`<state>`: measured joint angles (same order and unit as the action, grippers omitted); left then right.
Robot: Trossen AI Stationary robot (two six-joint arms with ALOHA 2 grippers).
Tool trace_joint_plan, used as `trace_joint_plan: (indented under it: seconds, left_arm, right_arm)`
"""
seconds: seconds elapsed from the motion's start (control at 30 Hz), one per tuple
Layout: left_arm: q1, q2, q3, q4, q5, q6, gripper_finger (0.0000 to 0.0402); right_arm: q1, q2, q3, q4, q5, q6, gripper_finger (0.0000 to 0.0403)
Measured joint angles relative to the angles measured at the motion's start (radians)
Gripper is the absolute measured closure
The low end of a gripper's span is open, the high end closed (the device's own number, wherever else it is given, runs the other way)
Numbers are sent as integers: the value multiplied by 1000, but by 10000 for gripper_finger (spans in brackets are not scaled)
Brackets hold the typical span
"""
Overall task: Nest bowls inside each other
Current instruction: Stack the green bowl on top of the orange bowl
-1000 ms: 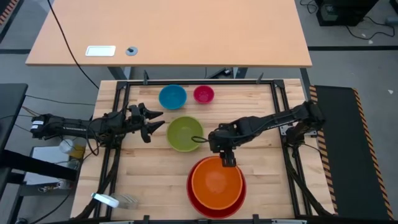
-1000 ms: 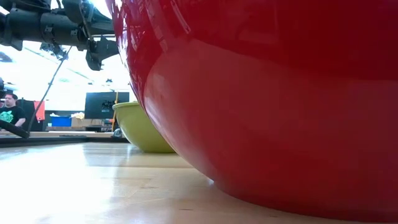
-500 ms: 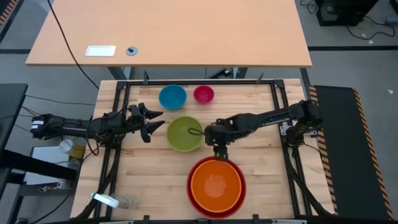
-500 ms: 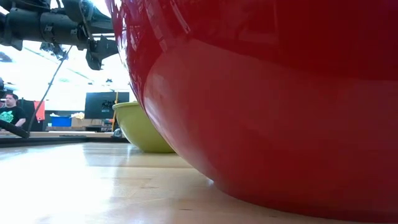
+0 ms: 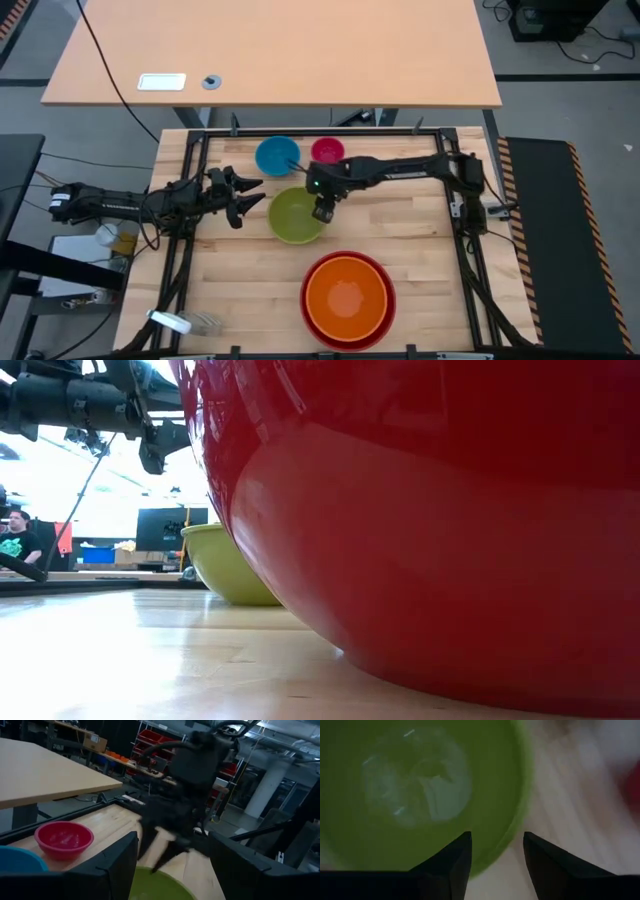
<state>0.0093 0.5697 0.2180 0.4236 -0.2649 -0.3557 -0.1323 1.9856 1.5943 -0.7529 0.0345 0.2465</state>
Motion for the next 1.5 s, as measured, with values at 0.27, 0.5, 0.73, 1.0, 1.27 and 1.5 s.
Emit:
trace_joint_plan:
  seconds: [0.27,0.5,0.73,1.0,1.27,1.5]
  left_arm:
    - [-2,0,0,-13,0,0,159]
    - [-11,0,0,-37,0,-10,159]
    - [-19,0,0,-46,0,6,159]
    - [-20,0,0,-41,-17,56,159]
    - [-20,0,0,-106,-95,38,159]
    - [-19,62,0,-187,-210,3,159]
  right_arm:
    - [-20,122,90,3,1,-41,225]
    - [-32,159,91,20,-40,-53,288]
    - [-41,109,96,29,-16,-80,386]
    - [-51,31,90,-7,27,-118,380]
    - [-38,-131,90,-20,-82,-172,386]
    - [83,-301,72,-67,-329,-228,375]
